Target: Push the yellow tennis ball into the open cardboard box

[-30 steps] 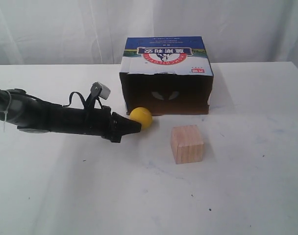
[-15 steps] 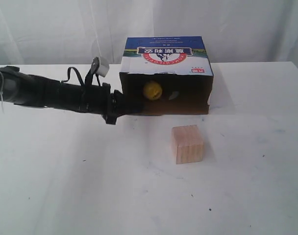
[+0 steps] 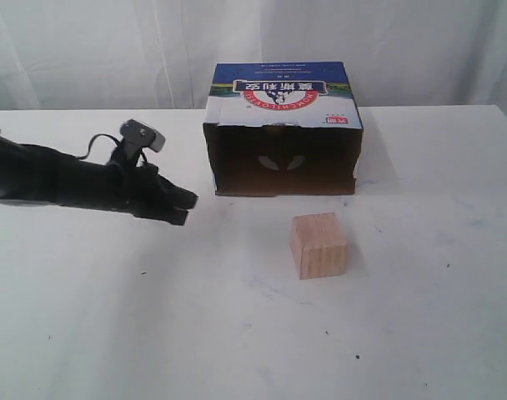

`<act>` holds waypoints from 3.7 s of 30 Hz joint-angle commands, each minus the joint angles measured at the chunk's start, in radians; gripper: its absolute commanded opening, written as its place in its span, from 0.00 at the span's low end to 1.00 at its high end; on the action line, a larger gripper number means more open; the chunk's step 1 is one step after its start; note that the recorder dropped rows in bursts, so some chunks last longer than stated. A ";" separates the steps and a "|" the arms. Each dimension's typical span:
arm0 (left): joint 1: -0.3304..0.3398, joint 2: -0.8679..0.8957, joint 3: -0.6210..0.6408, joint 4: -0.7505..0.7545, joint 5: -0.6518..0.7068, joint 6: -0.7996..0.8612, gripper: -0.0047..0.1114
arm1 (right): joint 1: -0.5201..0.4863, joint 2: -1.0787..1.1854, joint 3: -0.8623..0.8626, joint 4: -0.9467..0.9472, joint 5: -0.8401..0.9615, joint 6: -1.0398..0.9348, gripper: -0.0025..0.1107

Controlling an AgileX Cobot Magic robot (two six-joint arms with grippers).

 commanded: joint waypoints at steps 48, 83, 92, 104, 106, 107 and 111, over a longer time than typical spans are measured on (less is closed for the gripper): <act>0.092 -1.649 0.609 1.787 -0.148 -1.811 0.04 | 0.000 -0.006 0.002 -0.004 -0.011 0.002 0.02; 0.193 -2.030 1.144 2.105 -0.069 -2.339 0.04 | 0.000 -0.006 0.002 -0.004 -0.011 0.002 0.02; 0.191 -2.030 1.144 2.083 0.026 -2.341 0.04 | 0.000 -0.006 0.002 -0.004 -0.011 0.002 0.02; 0.191 -2.030 1.144 2.085 0.026 -2.341 0.04 | 0.000 -0.006 0.002 -0.004 -0.011 0.002 0.02; 0.191 -2.030 1.144 2.085 0.026 -2.341 0.04 | 0.000 -0.006 0.002 -0.004 -0.011 0.002 0.02; 0.191 -2.030 1.144 2.087 0.026 -2.341 0.04 | 0.000 -0.006 0.002 -0.004 -0.011 0.002 0.02; 0.191 -2.030 1.144 2.087 0.024 -2.341 0.04 | 0.000 -0.006 0.002 -0.004 -0.011 0.002 0.02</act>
